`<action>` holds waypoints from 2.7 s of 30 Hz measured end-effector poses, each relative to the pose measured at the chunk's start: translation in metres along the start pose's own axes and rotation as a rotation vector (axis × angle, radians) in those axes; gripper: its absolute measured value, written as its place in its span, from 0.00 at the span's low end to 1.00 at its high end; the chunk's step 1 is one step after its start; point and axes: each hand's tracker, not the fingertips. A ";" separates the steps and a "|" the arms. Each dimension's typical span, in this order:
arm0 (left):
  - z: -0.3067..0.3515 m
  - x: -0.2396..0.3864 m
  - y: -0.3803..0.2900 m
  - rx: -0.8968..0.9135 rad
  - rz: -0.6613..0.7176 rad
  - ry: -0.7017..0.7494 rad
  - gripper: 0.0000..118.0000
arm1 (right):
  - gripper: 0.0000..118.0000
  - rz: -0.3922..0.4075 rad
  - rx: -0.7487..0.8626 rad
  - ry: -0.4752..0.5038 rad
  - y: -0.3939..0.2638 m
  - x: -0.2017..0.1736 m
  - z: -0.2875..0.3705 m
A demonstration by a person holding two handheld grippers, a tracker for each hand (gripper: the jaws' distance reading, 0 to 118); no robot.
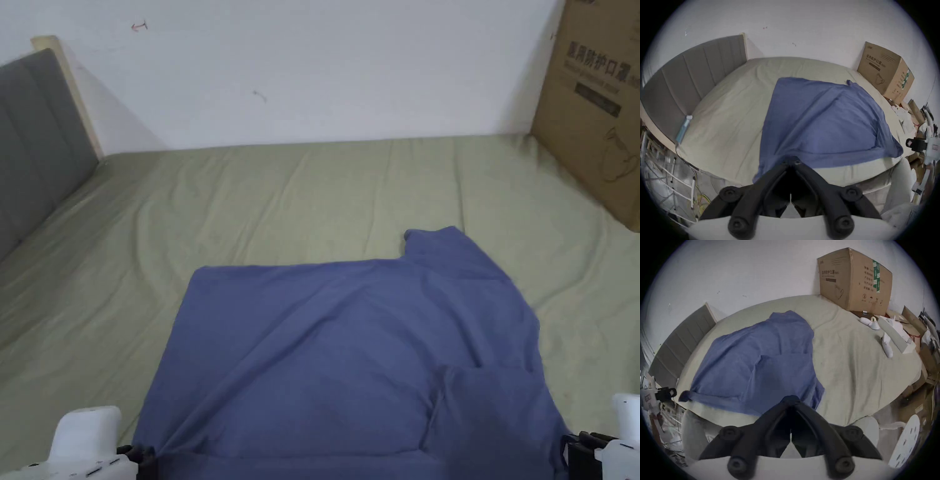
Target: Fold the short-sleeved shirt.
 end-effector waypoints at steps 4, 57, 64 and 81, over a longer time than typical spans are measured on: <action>-0.005 -0.015 -0.019 -0.048 0.071 -0.027 0.00 | 0.00 -0.030 -0.021 0.016 -0.006 0.001 -0.004; -0.079 -0.044 0.091 -0.110 -0.085 0.087 0.03 | 0.03 -0.085 -0.135 0.043 0.127 0.029 -0.098; -0.154 -0.040 0.132 -0.178 -0.050 0.081 0.81 | 0.55 -0.057 -0.189 -0.034 0.129 0.020 -0.132; -0.106 -0.052 0.066 -0.201 0.127 0.034 0.77 | 0.00 -0.052 -0.138 0.081 0.069 0.012 -0.062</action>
